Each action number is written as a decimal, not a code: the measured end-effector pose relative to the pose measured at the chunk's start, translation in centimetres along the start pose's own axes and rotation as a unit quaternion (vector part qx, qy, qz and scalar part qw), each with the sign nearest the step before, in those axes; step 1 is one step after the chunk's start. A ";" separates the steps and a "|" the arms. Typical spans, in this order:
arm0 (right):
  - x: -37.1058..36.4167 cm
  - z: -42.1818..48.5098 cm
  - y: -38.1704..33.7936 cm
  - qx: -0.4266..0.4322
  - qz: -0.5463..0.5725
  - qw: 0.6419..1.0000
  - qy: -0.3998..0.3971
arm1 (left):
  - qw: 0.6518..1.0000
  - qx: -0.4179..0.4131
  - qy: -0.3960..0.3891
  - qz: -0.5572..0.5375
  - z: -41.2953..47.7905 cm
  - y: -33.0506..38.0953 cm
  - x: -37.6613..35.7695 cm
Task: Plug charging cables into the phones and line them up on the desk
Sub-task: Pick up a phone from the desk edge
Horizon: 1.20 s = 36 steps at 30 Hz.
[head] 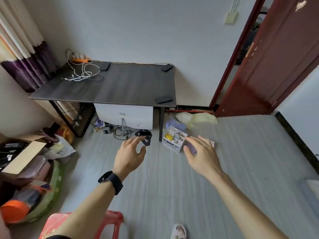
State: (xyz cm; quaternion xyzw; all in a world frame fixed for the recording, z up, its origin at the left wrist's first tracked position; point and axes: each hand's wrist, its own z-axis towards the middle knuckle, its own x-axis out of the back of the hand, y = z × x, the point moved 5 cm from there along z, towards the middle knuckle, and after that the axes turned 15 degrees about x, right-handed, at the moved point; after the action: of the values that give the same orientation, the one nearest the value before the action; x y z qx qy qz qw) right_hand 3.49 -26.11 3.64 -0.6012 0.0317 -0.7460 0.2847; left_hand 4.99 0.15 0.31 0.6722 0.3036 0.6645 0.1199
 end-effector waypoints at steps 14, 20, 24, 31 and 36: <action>-12.2 17.6 13.8 -0.066 0.077 0.982 -0.162 | 0.982 0.142 -0.122 -0.028 20.1 0.4 -8.7; -15.0 26.0 18.5 -0.090 0.079 0.968 -0.219 | 0.974 0.172 -0.145 -0.029 29.0 2.3 -11.5; -17.8 30.5 21.2 -0.109 0.079 0.953 -0.271 | 0.968 0.188 -0.166 -0.009 34.5 1.7 -13.6; -23.0 41.5 24.2 -0.131 0.064 0.933 -0.329 | 0.964 0.188 -0.174 0.073 47.1 -0.6 -15.9; -26.4 48.8 26.3 -0.148 0.066 0.939 -0.302 | 0.957 0.171 -0.179 0.151 54.2 -1.0 -17.1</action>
State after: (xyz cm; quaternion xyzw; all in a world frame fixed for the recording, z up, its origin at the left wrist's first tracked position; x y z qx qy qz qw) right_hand 61.36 -21.50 -16.41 -0.8302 0.0938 -0.4958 0.2368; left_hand 58.28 4.38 -19.12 0.8286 0.2811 0.4819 -0.0462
